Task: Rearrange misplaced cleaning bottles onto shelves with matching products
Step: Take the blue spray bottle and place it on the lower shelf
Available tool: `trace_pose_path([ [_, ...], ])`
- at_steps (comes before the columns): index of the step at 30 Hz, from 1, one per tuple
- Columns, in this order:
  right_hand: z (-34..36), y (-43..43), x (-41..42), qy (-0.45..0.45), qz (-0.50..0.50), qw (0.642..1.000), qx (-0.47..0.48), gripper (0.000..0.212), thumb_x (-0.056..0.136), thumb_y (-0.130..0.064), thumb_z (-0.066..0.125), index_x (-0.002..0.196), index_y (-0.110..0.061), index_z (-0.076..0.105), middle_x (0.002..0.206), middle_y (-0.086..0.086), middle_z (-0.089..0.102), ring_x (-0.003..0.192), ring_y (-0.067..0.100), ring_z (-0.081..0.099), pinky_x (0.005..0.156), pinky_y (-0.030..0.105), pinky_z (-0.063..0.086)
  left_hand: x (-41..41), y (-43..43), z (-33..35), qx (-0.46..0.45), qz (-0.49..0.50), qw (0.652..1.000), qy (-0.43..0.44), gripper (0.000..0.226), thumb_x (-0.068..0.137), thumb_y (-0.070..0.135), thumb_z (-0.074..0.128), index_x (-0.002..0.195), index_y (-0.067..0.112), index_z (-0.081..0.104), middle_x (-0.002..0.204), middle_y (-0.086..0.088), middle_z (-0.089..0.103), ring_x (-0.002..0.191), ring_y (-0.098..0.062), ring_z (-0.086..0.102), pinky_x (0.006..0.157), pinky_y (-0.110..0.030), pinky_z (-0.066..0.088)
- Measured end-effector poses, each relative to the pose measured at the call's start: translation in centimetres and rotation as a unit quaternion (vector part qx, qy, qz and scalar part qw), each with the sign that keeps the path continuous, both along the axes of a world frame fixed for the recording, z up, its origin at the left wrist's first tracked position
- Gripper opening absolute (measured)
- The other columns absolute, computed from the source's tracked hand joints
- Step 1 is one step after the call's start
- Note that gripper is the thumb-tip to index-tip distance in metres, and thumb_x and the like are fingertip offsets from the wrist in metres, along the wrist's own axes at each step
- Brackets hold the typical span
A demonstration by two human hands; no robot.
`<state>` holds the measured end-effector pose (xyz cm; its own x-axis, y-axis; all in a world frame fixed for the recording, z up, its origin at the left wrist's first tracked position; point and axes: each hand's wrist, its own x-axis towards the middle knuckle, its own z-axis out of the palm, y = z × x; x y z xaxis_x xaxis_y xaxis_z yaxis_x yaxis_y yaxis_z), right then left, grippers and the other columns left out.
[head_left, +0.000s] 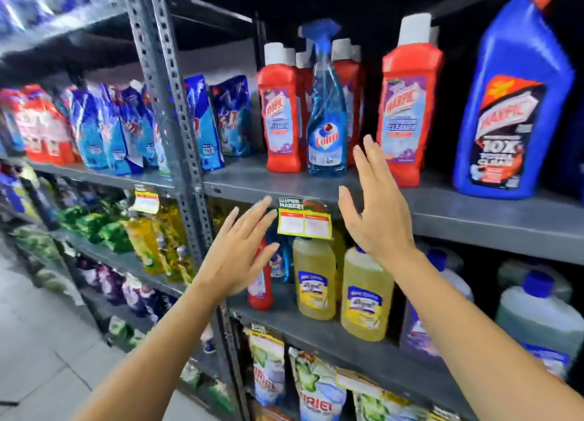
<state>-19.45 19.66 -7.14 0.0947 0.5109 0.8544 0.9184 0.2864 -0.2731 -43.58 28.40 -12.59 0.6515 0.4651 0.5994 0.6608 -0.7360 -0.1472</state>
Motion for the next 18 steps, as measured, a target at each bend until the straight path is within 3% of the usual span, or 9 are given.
trace_pose_path([
  [3, 1.9, 2.8, 0.0, 0.001, -0.026, 1.0, -0.016, 0.064, 0.095, -0.026, 0.052, 0.152, -0.011, 0.028, 0.165, 0.003, 0.013, 0.151, 0.016, 0.019, 0.113, 0.018, 0.019, 0.6, 4.3, 1.2, 0.016, -0.016, 0.999, -0.037, 0.058, 0.1, 0.042, 0.036, 0.146, 0.006, 0.037, 0.16, -0.01, 0.021, 0.146, -0.025, 0.019, 0.116, -0.049, 0.019],
  [6, 3.9, 5.1, 0.2, 0.039, -0.035, 0.998, -0.034, 0.067, 0.094, -0.029, 0.054, 0.153, -0.013, 0.026, 0.166, 0.001, 0.01, 0.151, 0.014, 0.016, 0.111, 0.018, 0.015, 1.5, 7.7, 2.0, 0.024, -0.025, 0.998, -0.056, 0.059, 0.102, 0.045, 0.032, 0.149, 0.01, 0.033, 0.161, -0.008, 0.018, 0.148, -0.024, 0.01, 0.117, -0.049, 0.013],
  [9, 5.7, 7.0, 0.4, 0.051, -0.057, 0.995, -0.059, 0.073, 0.093, -0.03, 0.057, 0.155, -0.016, 0.021, 0.166, 0.0, 0.008, 0.151, 0.014, 0.016, 0.113, 0.025, 0.022, 2.0, 10.1, 2.5, 0.043, -0.042, 0.997, -0.056, 0.058, 0.102, 0.047, 0.03, 0.147, 0.011, 0.039, 0.16, -0.007, 0.02, 0.148, -0.022, 0.011, 0.117, -0.052, 0.011],
  [12, 7.4, 8.4, 0.3, 0.036, -0.089, 0.992, -0.087, 0.078, 0.092, -0.032, 0.058, 0.155, -0.016, 0.015, 0.166, 0.005, 0.007, 0.151, 0.02, 0.015, 0.117, 0.035, 0.023, 2.1, 11.1, 2.7, 0.053, -0.079, 0.994, -0.058, 0.052, 0.1, 0.045, 0.035, 0.137, 0.012, 0.051, 0.154, -0.006, 0.035, 0.146, -0.02, 0.019, 0.116, -0.053, 0.013],
  [15, 8.8, 10.0, -0.4, 0.036, -0.111, 0.99, -0.082, 0.079, 0.091, -0.031, 0.058, 0.155, -0.015, 0.015, 0.165, 0.009, 0.013, 0.15, 0.024, 0.019, 0.117, 0.036, 0.023, 1.9, 11.6, 2.4, 0.049, -0.1, 0.99, -0.086, 0.049, 0.099, 0.046, 0.038, 0.13, 0.014, 0.057, 0.139, -0.004, 0.055, 0.134, -0.02, 0.042, 0.115, -0.045, 0.021],
  [18, 10.1, 11.8, -0.4, 0.103, -0.1, 0.985, -0.096, 0.084, 0.085, -0.028, 0.067, 0.152, -0.014, 0.019, 0.158, 0.008, 0.031, 0.142, 0.024, 0.036, 0.113, 0.035, 0.031, 2.0, 11.9, 2.2, 0.049, -0.114, 0.986, -0.112, 0.047, 0.098, 0.047, 0.041, 0.127, 0.016, 0.061, 0.132, -0.001, 0.06, 0.124, -0.019, 0.052, 0.11, -0.04, 0.026],
])
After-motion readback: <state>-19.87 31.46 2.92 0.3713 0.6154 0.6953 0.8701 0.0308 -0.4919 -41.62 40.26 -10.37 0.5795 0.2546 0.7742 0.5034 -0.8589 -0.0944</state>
